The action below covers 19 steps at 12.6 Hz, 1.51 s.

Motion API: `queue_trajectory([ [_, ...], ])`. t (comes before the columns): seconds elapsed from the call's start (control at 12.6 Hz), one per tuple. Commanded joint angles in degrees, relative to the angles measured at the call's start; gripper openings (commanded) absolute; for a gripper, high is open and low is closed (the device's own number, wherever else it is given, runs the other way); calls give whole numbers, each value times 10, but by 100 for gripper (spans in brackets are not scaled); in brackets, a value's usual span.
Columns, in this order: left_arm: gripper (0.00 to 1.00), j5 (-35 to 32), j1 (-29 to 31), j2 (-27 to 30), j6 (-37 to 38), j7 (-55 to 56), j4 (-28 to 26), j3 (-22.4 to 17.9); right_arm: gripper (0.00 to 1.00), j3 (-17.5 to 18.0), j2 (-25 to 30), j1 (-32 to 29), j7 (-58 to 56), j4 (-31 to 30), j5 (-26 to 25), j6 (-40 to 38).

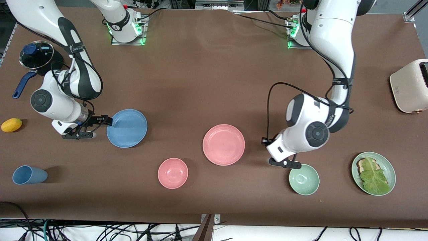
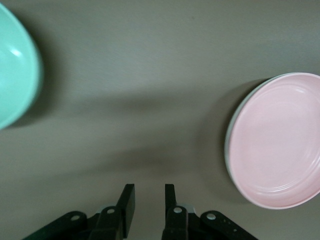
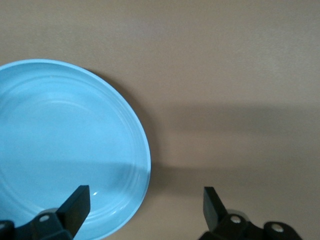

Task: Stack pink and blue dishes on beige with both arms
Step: 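Release the pink plate while the right gripper reaches the blue plate, then grasp the blue plate rim with the right gripper while the left retracts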

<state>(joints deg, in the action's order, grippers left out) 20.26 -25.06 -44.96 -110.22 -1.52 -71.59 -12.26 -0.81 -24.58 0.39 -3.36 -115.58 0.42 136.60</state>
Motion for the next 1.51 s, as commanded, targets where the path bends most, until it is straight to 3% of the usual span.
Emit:
queue_trajectory([
  [0.0,31,-15,36,12,53,-79,6,0,94,4,-24,-7,-9,-4,12,38],
  [0.32,31,-18,88,27,120,-195,44,-19,75,4,-47,-7,-10,-9,12,78],
  [0.63,31,-48,151,45,139,-279,44,-13,25,5,-45,-7,-2,-9,13,74],
  [0.79,30,-71,185,68,139,-270,37,21,0,7,-42,-6,-1,-8,13,68],
  [1.19,29,-164,242,128,169,-83,18,140,0,9,-34,-6,-9,10,11,38],
  [1.43,29,-174,243,159,194,-21,11,145,0,14,-23,-5,-9,101,11,-89],
])
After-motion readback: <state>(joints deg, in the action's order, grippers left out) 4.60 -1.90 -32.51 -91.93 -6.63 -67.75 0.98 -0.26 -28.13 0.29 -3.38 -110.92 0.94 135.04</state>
